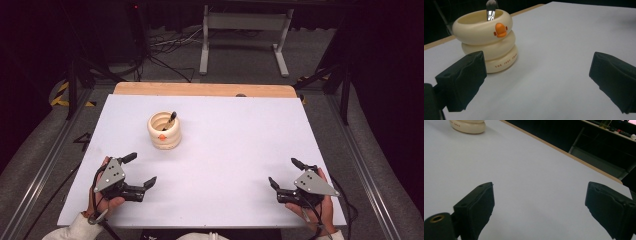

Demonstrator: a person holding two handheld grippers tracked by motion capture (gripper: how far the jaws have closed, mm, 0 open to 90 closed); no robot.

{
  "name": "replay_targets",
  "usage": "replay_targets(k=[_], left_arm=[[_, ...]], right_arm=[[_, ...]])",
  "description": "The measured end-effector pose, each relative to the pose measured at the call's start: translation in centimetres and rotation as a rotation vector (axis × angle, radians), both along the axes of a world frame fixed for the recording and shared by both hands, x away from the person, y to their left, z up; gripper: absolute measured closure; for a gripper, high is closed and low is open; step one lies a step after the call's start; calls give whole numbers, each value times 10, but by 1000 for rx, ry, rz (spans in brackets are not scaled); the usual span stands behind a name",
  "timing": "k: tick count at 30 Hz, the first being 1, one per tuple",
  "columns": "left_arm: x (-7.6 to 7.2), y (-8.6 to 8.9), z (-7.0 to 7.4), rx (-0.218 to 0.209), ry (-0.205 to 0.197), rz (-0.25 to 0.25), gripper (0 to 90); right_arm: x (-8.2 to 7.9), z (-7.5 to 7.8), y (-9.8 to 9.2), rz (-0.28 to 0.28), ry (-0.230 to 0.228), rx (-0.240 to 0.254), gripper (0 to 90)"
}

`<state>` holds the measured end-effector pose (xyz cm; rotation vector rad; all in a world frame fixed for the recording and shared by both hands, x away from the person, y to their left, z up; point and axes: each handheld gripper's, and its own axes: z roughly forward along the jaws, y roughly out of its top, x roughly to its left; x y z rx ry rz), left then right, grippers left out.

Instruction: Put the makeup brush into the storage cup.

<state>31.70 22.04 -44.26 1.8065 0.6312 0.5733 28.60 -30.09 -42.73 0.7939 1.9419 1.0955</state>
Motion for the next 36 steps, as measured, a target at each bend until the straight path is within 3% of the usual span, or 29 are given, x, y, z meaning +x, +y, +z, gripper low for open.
replay_targets(k=[23,36], left_arm=[[1,-2,1,-13,-11,-4,28],[3,-4,1,15,-13,-15,32]], right_arm=[[1,0,0,10,-1,5,96],[2,0,0,3,-5,0,100]])
